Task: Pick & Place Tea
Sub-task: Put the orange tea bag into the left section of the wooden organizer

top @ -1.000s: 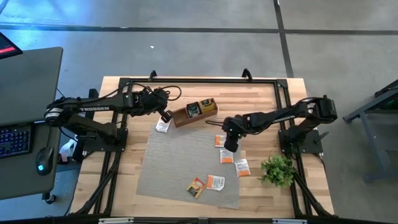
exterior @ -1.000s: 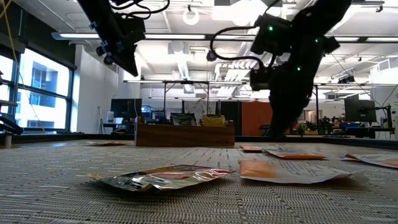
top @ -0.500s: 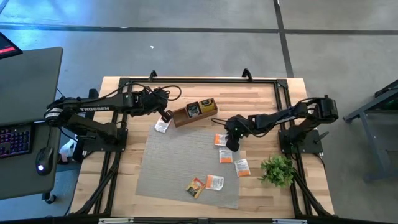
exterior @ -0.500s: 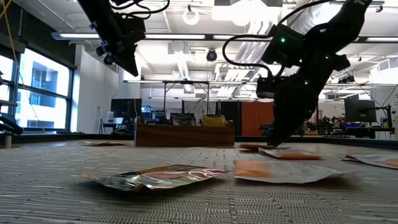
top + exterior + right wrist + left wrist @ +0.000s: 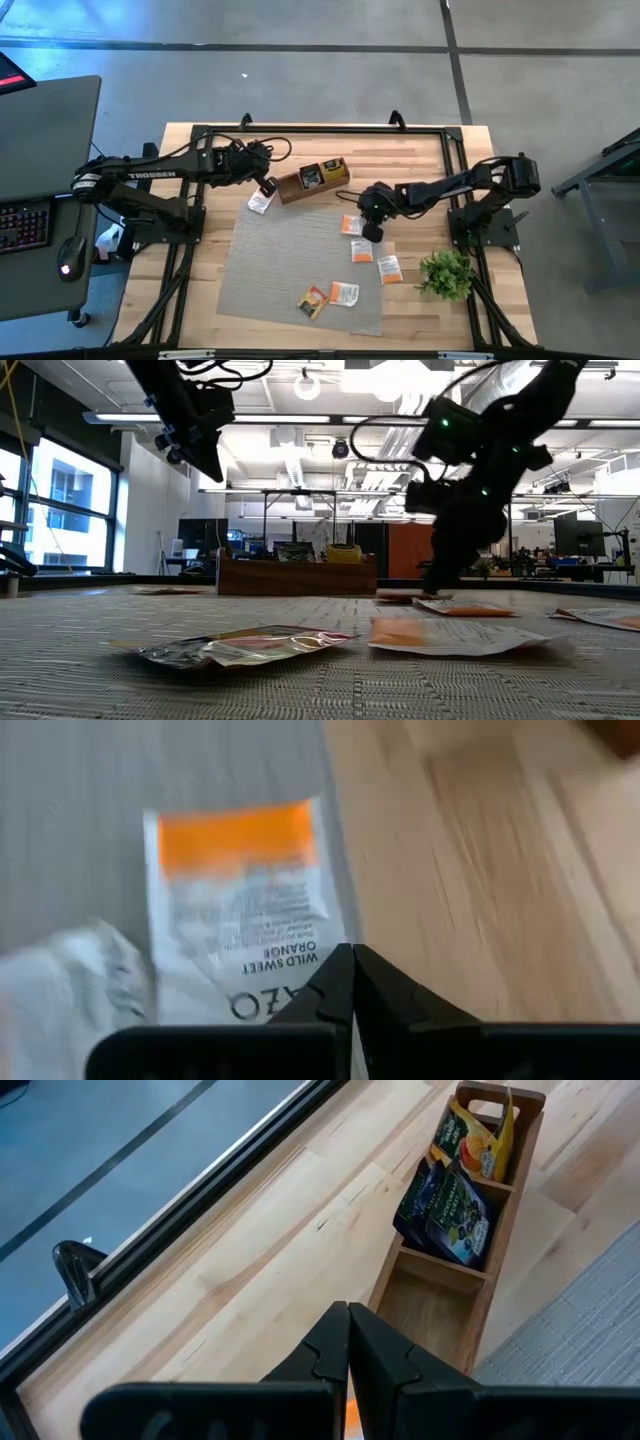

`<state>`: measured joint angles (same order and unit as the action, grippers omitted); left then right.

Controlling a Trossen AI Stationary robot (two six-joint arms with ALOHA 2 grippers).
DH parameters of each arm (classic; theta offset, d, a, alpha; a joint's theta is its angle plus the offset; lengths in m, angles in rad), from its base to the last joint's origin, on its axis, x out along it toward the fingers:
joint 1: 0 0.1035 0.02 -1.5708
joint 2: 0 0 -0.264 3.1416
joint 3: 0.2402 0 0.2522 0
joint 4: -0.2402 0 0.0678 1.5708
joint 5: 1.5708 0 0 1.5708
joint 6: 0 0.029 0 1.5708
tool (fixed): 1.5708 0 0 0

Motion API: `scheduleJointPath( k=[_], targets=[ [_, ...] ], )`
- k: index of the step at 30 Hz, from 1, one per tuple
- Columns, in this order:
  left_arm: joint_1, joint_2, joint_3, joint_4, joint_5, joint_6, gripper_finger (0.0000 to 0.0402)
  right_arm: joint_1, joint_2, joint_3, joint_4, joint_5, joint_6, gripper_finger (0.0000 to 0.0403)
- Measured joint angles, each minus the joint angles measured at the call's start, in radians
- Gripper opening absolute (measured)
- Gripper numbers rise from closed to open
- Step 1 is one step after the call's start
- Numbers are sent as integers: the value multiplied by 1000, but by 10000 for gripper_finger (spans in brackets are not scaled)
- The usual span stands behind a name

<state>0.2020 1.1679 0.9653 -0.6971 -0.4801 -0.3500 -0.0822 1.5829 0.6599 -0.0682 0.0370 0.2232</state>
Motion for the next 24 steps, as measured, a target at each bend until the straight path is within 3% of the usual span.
scheduleJointPath(
  k=[11,16,24],
  targets=[
    [0,0,0,-2,1,1,7,0,-3,108,0,-164,16,8],
    [0,0,0,-7,1,4,7,0,-3,109,-53,-154,58,28],
    [0,0,0,-7,1,4,7,-1,-4,109,-96,-35,91,107]
  ],
)
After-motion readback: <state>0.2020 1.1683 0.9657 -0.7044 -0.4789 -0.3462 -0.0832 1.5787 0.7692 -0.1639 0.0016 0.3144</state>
